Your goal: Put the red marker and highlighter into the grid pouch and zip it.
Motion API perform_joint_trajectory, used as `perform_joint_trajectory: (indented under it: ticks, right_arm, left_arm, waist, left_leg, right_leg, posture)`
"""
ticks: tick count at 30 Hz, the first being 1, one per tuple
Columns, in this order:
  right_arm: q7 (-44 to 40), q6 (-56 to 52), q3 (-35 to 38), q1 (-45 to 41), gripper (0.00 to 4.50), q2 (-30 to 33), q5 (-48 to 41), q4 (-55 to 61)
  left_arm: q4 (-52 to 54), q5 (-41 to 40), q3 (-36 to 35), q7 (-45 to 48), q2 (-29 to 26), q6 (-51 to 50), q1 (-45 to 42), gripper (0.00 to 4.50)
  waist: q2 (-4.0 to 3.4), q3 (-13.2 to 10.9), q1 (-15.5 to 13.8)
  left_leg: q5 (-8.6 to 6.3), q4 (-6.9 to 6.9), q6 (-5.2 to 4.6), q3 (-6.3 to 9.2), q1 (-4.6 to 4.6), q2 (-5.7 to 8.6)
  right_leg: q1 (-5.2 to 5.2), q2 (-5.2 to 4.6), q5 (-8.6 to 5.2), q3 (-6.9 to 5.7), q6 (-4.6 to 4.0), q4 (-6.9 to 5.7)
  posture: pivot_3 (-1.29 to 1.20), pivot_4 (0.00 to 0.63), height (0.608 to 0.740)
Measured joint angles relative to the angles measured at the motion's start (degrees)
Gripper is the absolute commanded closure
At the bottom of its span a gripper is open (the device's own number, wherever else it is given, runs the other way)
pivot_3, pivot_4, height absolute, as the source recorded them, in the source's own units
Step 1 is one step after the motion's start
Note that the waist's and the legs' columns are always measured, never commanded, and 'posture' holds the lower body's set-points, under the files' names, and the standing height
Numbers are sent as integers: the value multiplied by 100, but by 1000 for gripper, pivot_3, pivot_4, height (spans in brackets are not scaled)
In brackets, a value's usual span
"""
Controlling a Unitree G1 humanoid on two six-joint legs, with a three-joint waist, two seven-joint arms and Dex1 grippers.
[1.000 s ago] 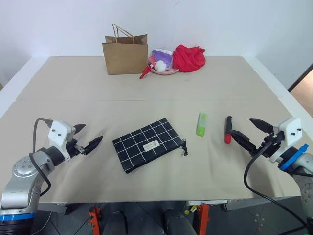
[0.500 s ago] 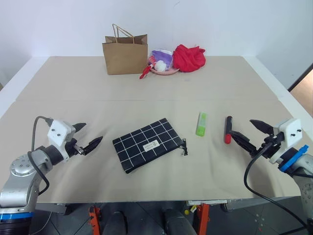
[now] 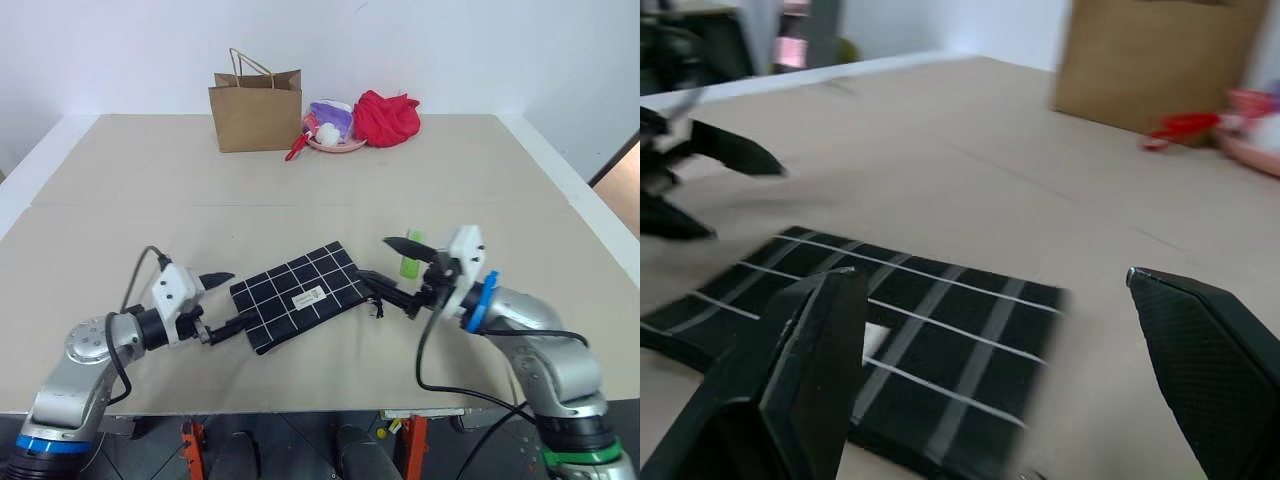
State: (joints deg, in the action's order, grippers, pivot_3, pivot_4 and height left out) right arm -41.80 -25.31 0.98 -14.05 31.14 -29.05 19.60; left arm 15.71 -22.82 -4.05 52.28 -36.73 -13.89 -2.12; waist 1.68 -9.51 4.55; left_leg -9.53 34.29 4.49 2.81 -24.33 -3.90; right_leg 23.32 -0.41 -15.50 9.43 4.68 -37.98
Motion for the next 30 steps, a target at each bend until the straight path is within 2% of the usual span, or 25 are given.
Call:
perform_joint_trajectory:
  ticks: [1, 7, 8, 19, 25, 30]
  right_arm:
    - [55, 1, -164, -99, 1104, -104, 127, -154]
    - [286, 72, -730, -243, 4289, -542, 747, -1040]
    - [321, 86, -747, -237, 4452, -587, 805, -1124]
    - [526, 413, -822, -242, 4452, -741, 1398, -1529]
    - [594, 592, -859, -250, 4452, -816, 1597, -1644]
    - [696, 513, -834, -282, 4452, -912, 1623, -1642]
  left_arm:
    - [0, 25, 74, 94, -41, 31, 5, 0]
    - [-3, 142, 236, 436, -121, 194, -5, 0]
    - [-4, 150, 255, 462, -130, 233, -6, 0]
    - [-3, 307, 364, 621, -221, 425, 41, 0]
    - [-178, 974, 359, 740, -562, 1598, 146, 0]
    - [-612, 1541, 510, 680, -565, 2564, -148, 0]
  waist:
    - [0, 0, 0]
    - [-1, 0, -1]
    - [-1, 0, -1]
    - [1, 1, 0]
    - [2, 2, 0]
    - [3, 2, -1]
  left_leg:
    - [0, 0, 0, 2, 0, 0]
    - [0, 0, 0, 3, -1, 0]
    - [0, 0, 0, 3, -2, 0]
    - [0, 4, 0, 5, 1, 0]
    - [3, 7, -2, 4, 5, 0]
    - [5, 8, -5, 4, 6, 0]
  right_leg:
    - [0, 0, 0, -3, -1, 0]
    - [0, 0, -1, -4, -1, 0]
    - [0, 0, -1, -4, 0, 0]
    - [-2, 1, 0, -4, -1, -6]
    - [-6, 0, 2, -4, -5, -6]
    - [-5, 0, 5, -5, -9, -7]
  posture:
    - [0, 150, 740]
    - [0, 150, 740]
    - [0, 150, 740]
    - [0, 150, 740]
    - [0, 150, 740]
    - [0, 150, 740]
